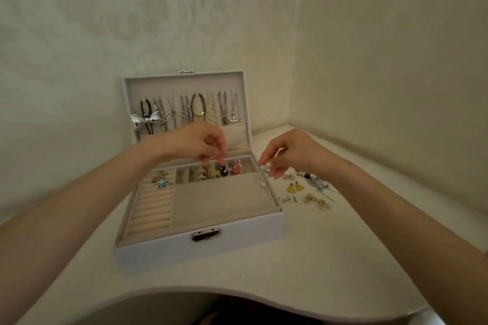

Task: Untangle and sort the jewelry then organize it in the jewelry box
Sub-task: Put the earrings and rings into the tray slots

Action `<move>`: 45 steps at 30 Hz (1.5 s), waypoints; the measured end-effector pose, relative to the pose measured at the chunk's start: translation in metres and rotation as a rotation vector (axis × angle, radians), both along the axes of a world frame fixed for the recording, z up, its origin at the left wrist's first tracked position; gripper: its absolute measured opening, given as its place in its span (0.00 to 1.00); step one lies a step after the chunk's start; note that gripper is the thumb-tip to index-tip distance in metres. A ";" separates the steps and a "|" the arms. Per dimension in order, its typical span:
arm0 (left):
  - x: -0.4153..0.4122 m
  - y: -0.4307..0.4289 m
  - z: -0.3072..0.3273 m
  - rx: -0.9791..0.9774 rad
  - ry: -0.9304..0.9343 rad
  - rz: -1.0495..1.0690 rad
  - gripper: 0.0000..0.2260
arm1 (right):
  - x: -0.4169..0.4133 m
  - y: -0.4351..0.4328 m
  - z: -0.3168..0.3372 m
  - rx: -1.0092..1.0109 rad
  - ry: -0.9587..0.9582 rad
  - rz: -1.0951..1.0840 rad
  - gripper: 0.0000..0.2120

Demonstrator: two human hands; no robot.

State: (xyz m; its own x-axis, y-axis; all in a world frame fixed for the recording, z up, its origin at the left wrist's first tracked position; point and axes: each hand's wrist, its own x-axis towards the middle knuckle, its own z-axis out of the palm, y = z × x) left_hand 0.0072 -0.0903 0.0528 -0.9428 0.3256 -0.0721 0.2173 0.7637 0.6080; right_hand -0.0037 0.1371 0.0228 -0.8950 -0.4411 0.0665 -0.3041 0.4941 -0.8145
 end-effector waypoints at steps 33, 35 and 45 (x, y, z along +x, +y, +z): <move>0.151 0.041 -0.072 -0.936 0.406 0.461 0.28 | 0.015 -0.016 -0.011 -0.241 -0.043 -0.109 0.05; 0.150 0.047 -0.063 -0.867 0.537 0.352 0.16 | 0.014 -0.022 -0.017 -0.164 0.033 -0.150 0.06; 0.029 0.059 -0.040 -0.051 0.264 0.289 0.10 | 0.011 -0.034 -0.030 0.230 0.342 -0.131 0.07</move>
